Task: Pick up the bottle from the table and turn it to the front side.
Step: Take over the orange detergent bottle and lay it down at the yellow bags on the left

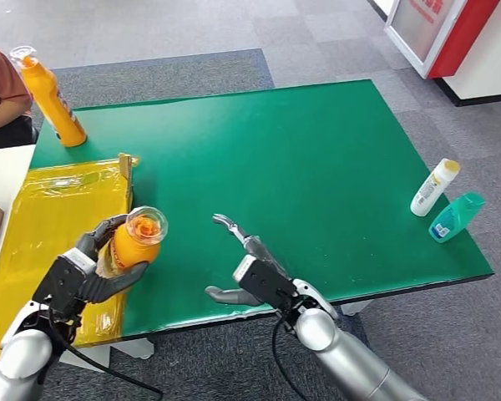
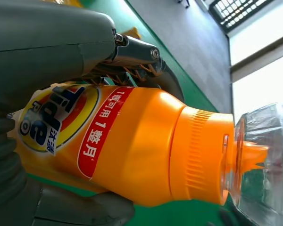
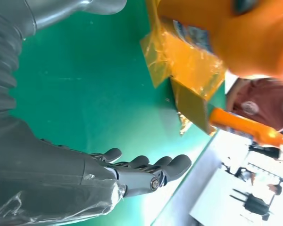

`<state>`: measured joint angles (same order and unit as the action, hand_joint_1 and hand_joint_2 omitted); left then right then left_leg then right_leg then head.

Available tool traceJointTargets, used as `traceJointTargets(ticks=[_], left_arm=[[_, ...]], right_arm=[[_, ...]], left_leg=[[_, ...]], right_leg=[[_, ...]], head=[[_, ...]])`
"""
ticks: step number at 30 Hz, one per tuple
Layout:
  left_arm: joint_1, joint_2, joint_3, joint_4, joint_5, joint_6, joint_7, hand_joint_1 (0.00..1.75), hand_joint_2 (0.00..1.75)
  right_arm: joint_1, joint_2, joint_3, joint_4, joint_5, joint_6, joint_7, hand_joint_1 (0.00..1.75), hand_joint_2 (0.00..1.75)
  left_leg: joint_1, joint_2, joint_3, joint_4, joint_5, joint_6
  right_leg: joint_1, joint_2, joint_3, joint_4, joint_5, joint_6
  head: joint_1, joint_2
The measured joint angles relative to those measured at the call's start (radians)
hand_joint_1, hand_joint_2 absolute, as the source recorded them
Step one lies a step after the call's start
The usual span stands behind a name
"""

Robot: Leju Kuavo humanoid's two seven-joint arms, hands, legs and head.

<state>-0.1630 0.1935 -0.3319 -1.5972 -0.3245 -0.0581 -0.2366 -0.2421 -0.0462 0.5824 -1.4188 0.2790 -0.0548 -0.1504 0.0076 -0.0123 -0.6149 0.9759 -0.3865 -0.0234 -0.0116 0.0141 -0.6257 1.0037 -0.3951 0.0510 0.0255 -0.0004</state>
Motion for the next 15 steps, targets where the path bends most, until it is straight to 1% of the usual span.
traceJointTargets(ticks=[6, 12, 13, 15], left_arm=[[-0.065, 0.070, 0.032, 0.125, -0.131, -0.019, 0.030, 1.75, 1.75], [-0.121, 0.101, 0.034, 0.205, -0.229, -0.011, 0.083, 1.75, 1.75], [-0.131, 0.109, 0.034, 0.223, -0.243, -0.010, 0.078, 1.75, 1.75], [-0.150, 0.129, 0.033, 0.265, -0.258, -0.012, 0.041, 1.75, 1.75]], right_arm=[[0.004, -0.008, -0.008, -0.060, 0.022, 0.026, -0.007, 0.00, 1.75], [-0.005, -0.010, -0.004, -0.100, 0.031, 0.041, 0.007, 0.00, 1.75], [-0.007, -0.010, -0.002, -0.107, 0.031, 0.044, 0.010, 0.00, 1.75], [-0.010, -0.011, 0.002, -0.115, 0.032, 0.050, 0.005, 0.00, 1.75]], left_leg=[[0.000, 0.001, 0.000, 0.000, 0.001, -0.001], [0.000, 0.001, 0.000, 0.000, 0.001, -0.001], [0.000, 0.001, 0.000, 0.000, 0.001, -0.001], [0.000, 0.001, 0.000, 0.000, 0.001, -0.001]], right_leg=[[0.000, 0.001, -0.001, 0.001, 0.000, -0.001], [0.000, 0.001, -0.001, 0.001, 0.001, -0.001], [0.000, 0.001, -0.001, 0.001, 0.001, -0.001], [0.001, 0.001, -0.001, 0.001, 0.001, -0.001]], head=[[0.000, 0.000], [0.000, 0.000], [0.000, 0.000], [0.000, 0.000]])
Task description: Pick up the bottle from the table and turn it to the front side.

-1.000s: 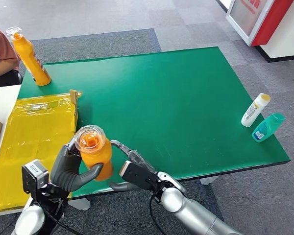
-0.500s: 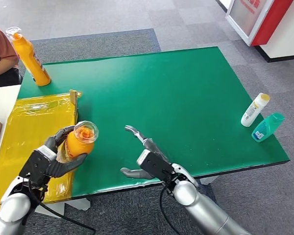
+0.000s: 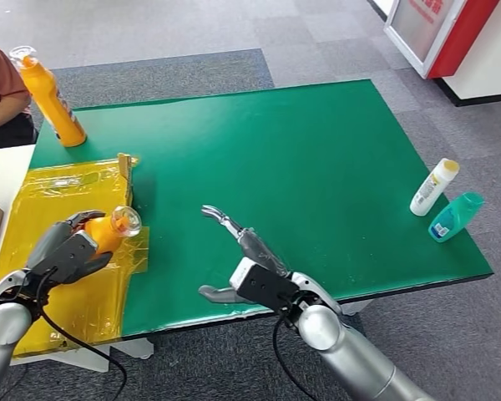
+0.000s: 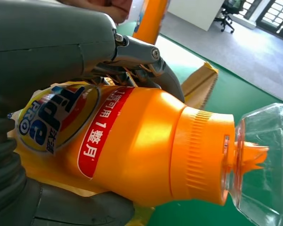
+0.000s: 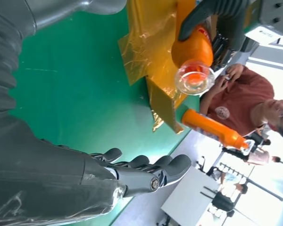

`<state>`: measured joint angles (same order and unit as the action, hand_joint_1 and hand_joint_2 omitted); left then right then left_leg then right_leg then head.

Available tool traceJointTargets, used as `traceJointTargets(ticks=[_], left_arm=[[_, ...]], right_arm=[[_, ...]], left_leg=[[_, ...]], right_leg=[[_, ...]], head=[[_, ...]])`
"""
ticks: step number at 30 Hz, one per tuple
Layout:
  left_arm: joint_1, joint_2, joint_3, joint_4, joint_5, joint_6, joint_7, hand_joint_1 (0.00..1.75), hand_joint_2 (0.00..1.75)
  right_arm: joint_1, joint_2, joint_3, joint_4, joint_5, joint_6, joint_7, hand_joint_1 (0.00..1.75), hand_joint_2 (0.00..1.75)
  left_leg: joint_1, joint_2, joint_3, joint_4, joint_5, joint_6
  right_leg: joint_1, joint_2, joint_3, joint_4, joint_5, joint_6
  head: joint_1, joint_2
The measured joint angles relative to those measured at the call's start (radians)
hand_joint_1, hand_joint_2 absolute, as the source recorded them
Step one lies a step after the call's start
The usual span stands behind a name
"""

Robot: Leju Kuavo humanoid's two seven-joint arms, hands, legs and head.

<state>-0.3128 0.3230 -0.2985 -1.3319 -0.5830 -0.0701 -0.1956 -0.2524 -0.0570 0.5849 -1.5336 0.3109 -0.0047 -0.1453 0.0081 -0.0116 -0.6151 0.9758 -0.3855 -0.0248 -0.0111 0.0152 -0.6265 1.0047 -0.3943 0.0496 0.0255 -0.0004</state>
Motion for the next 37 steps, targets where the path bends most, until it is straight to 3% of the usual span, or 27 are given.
traceJointTargets(ticks=[3, 8, 16, 22, 26, 37], left_arm=[[-0.025, 0.031, 0.000, 0.062, -0.016, -0.006, -0.058, 1.75, 1.75], [-0.056, 0.052, -0.005, 0.122, -0.038, -0.019, -0.081, 1.75, 1.75], [-0.076, 0.058, -0.018, 0.155, -0.051, -0.023, -0.080, 1.75, 1.75], [-0.111, 0.051, -0.051, 0.191, -0.111, -0.023, -0.033, 1.75, 1.75], [-0.124, 0.056, -0.072, 0.222, -0.151, -0.004, -0.017, 0.00, 1.75], [-0.098, 0.066, -0.091, 0.240, -0.153, 0.019, -0.011, 0.00, 1.75]], right_arm=[[-0.002, -0.003, 0.005, -0.002, 0.000, 0.005, -0.016, 0.00, 1.75], [-0.005, -0.005, 0.014, -0.002, 0.000, 0.009, -0.023, 0.00, 1.75], [-0.005, -0.008, 0.023, -0.003, 0.000, 0.008, -0.028, 0.00, 1.75], [0.000, -0.022, 0.029, -0.030, -0.003, 0.007, -0.042, 0.00, 1.75], [0.001, -0.023, 0.035, -0.044, -0.001, 0.010, -0.045, 0.00, 1.75], [0.017, -0.029, 0.047, -0.075, 0.011, 0.010, -0.050, 0.00, 1.75]], left_leg=[[0.000, 0.000, 0.000, 0.000, 0.000, 0.000], [0.001, 0.000, 0.000, 0.000, 0.000, 0.000], [0.000, 0.000, 0.000, 0.000, 0.000, 0.000], [0.001, 0.000, 0.000, 0.000, 0.000, 0.000], [0.001, 0.000, 0.000, 0.000, 0.000, -0.001], [0.001, 0.000, -0.001, 0.000, 0.000, -0.001]], right_leg=[[0.000, 0.000, 0.000, 0.000, 0.000, 0.000], [0.001, 0.000, 0.000, 0.000, 0.000, 0.000], [0.001, 0.000, 0.000, 0.000, 0.000, 0.000], [0.001, 0.000, -0.001, 0.000, 0.000, -0.001], [0.001, 0.000, -0.001, 0.000, 0.000, -0.001], [0.001, 0.000, 0.000, 0.000, 0.000, -0.001]], head=[[0.000, 0.000], [0.000, 0.000], [0.000, 0.000], [0.000, 0.000], [0.000, 0.000], [0.000, 0.000]])
